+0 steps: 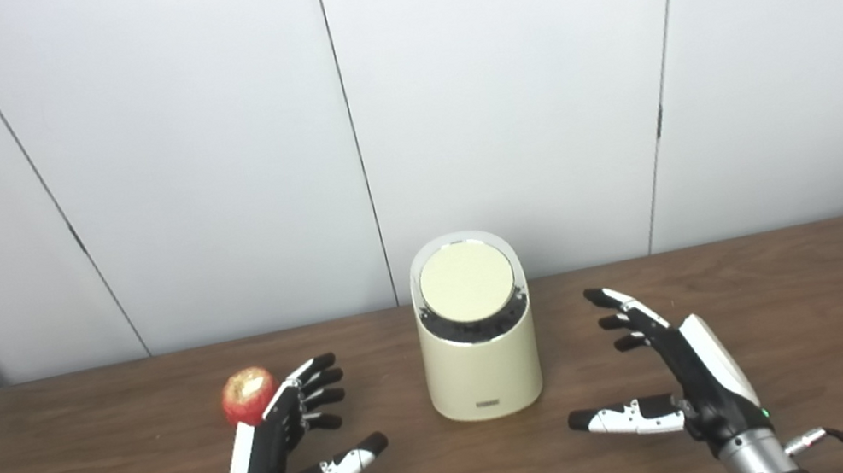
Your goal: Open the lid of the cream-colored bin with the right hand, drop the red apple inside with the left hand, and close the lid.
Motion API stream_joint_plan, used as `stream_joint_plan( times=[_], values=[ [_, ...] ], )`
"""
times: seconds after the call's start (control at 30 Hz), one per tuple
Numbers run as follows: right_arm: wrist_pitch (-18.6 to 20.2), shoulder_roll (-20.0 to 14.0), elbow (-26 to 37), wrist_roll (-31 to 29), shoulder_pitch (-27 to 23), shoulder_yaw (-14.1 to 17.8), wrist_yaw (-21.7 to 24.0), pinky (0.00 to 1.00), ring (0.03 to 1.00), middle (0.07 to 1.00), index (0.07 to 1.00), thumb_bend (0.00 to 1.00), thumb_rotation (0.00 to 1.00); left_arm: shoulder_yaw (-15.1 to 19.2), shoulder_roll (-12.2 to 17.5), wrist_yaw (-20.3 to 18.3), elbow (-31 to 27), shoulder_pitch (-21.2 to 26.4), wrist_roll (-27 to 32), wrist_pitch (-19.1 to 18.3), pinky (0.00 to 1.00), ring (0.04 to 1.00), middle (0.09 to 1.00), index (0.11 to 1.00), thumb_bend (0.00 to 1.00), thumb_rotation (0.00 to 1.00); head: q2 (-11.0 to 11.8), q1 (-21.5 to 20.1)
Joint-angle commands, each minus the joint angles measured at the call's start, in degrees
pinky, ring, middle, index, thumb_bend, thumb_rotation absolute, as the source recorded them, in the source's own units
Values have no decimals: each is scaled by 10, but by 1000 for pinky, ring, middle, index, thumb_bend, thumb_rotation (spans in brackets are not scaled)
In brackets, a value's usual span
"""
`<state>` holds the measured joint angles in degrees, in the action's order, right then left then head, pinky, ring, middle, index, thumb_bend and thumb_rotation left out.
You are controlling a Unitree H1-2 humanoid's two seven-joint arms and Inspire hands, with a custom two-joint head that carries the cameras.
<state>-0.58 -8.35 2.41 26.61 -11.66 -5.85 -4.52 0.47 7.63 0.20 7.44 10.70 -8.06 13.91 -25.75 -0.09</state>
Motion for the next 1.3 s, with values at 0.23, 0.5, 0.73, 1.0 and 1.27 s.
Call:
stream_joint_plan(
  times=[0.23, 0.5, 0.73, 1.0, 1.27],
  values=[
    [-21, 1, 18, -3, -15, 1, -9, 705, 807, 880, 869, 762, 258, 4, 4, 2, -16, 21, 7, 15, 596, 727, 793, 840, 739, 103, 0, -1],
    [-21, 0, 17, 0, -15, 1, -10, 700, 804, 876, 868, 767, 273, 4, 3, 4, -14, 22, 6, 18, 588, 710, 780, 833, 733, 79, 0, -1],
    [-30, 5, 5, -4, -20, 0, -14, 687, 800, 869, 862, 757, 282, 4, 1, 6, -4, 24, 8, 20, 592, 710, 775, 829, 727, 69, 11, 7],
    [-26, 17, 4, 4, -61, -3, -15, 695, 808, 864, 865, 749, 281, 3, 0, 11, 11, 31, 4, 32, 580, 705, 774, 829, 720, 68, 16, 6],
    [24, 20, 19, 27, -134, -2, 0, 679, 819, 877, 893, 746, 335, 2, 0, 13, 23, 37, 4, 40, 578, 706, 771, 823, 723, 84, 18, 3]
  ],
)
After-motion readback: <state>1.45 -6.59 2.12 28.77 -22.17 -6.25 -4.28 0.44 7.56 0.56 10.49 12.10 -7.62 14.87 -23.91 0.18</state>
